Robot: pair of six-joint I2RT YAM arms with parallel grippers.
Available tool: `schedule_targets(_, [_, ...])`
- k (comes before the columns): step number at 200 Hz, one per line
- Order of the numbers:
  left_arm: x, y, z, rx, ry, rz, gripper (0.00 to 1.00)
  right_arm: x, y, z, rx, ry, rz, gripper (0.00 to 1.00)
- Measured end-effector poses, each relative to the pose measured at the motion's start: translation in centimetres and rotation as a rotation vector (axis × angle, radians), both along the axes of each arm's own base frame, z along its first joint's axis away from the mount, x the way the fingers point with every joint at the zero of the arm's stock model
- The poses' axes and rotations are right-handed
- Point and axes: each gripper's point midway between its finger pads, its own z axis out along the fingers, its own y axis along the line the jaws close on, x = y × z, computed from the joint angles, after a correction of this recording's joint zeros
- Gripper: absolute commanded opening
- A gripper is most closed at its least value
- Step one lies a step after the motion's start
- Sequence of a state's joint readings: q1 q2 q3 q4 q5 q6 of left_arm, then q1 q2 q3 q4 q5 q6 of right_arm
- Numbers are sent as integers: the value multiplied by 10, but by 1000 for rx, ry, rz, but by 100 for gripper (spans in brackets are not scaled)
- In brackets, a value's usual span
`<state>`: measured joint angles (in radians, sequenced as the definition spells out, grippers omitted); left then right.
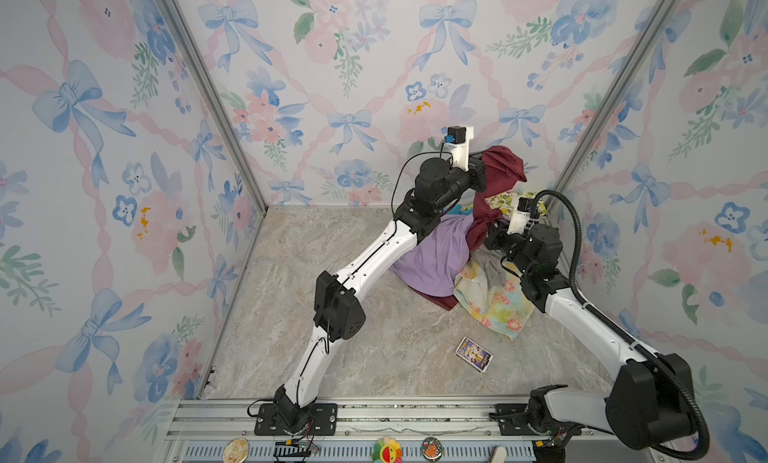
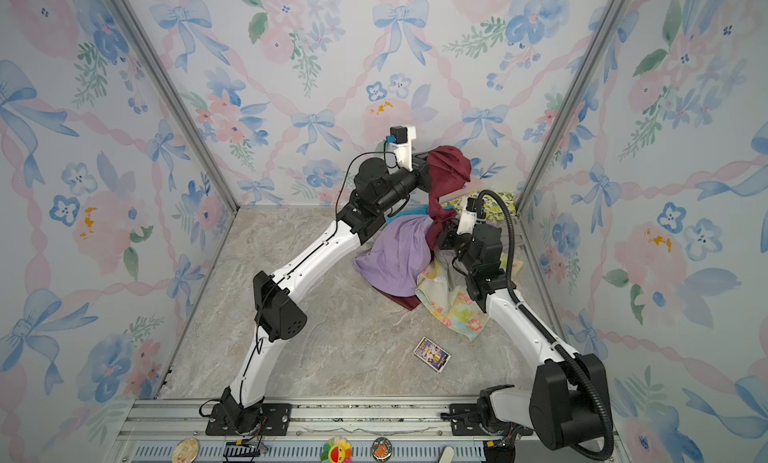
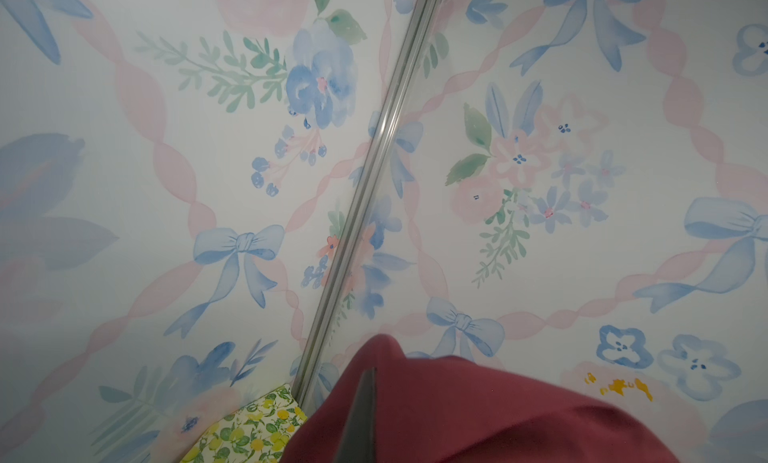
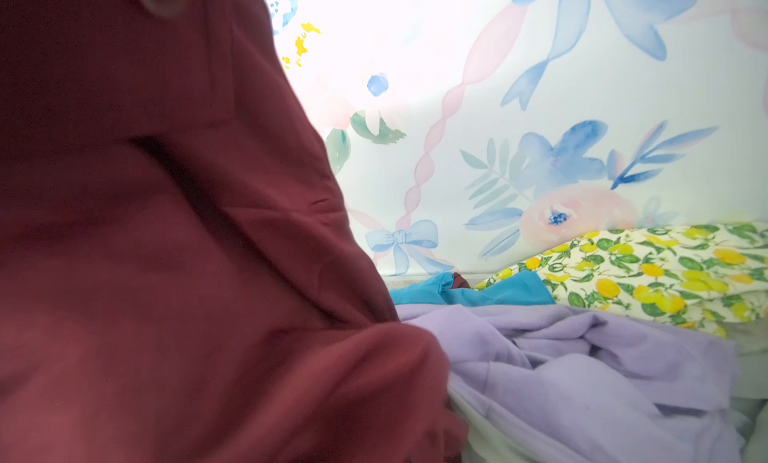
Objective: Pick out a specific cloth from the pile
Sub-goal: 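Grasp the hanging maroon shirt with the left gripper beside the right gripper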
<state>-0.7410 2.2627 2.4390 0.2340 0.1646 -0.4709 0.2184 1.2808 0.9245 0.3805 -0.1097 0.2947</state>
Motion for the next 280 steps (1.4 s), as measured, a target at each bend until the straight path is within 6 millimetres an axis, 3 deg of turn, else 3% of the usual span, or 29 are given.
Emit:
schedule_targets(33, [5,40,27,-13,-32,57,0,3,-5,48,-11,-34,-13,0])
schedule_targets(63, [6,60,33,5,-42,89,0,8,-18,103,3,-104,-43,0])
schedule_targets(98, [11,62,7,71,-15,107,0,18,-24,171,26,-216,-51,0])
schedule_targets(142, [18,57,-37,160,24,93,0,29,-14,228,70,-309,5,0])
schedule_targets(200, [-24,44,-52,207,-55,-43,0,38,-6,228,120,-282,48,0])
schedule_targets(234, [-40,27,-81,247,-71,-123,0,43,-2,205,122,-217,54,0])
schedule_targets(240, [-42,25,-87,256,-72,-132,5,43,0,200,120,-201,58,0])
schedule_targets(258, [-47,18,-105,286,-69,-155,5,43,10,187,116,-164,73,0])
schedule_targets(274, [-52,14,-118,314,-73,-171,21,40,21,181,110,-150,85,0])
schedule_targets(280, [-54,12,-123,327,-75,-180,33,39,23,181,110,-150,84,0])
